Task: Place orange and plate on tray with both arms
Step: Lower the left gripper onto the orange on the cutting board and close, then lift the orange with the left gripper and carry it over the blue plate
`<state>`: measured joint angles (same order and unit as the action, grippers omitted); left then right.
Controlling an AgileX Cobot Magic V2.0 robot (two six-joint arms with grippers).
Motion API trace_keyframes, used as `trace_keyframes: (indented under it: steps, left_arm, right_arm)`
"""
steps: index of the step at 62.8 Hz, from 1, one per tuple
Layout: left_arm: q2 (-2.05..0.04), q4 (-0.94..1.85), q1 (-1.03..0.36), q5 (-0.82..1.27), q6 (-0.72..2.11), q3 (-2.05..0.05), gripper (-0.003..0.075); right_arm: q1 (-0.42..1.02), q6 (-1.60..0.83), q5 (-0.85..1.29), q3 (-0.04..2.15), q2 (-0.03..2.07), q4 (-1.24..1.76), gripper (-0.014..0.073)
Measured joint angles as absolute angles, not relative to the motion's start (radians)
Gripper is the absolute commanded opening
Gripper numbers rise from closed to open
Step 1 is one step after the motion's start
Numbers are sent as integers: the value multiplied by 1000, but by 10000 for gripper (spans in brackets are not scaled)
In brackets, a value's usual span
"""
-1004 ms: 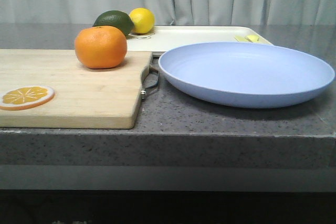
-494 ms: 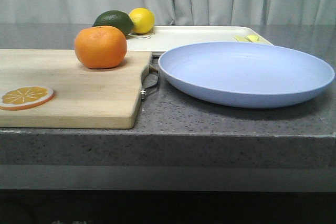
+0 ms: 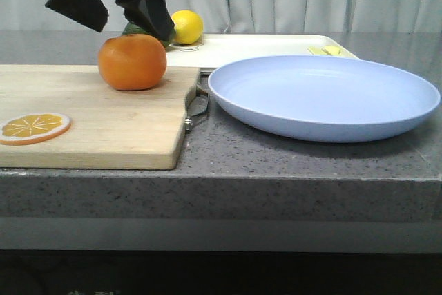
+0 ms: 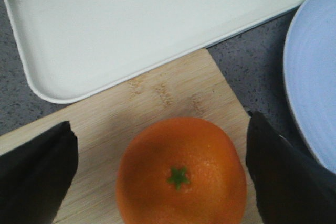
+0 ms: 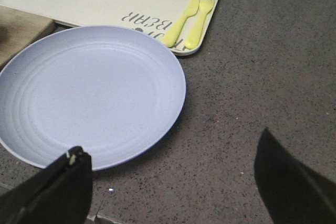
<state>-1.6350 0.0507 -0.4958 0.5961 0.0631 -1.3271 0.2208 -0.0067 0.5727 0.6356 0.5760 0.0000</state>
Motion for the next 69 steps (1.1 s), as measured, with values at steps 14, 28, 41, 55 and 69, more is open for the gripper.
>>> trace_keyframes:
  steps: [14, 28, 41, 55, 69]
  left_arm:
    - [-1725, 69, -496, 619, 63, -1361, 631]
    - [-1759, 75, -499, 639, 63, -1366, 629]
    - [-1759, 79, -499, 643, 63, -1368, 447]
    - [-1759, 82, -499, 643, 63, -1368, 338]
    - [-1752, 80, -499, 692, 63, -1394, 338]
  right_arm:
    - [221, -7, 573, 636, 576, 0, 632]
    - [221, -8, 573, 636, 576, 0, 632]
    - [221, -8, 573, 636, 576, 0, 632]
    - [221, -8, 573, 636, 576, 0, 632]
    - [221, -8, 573, 636, 576, 0, 632]
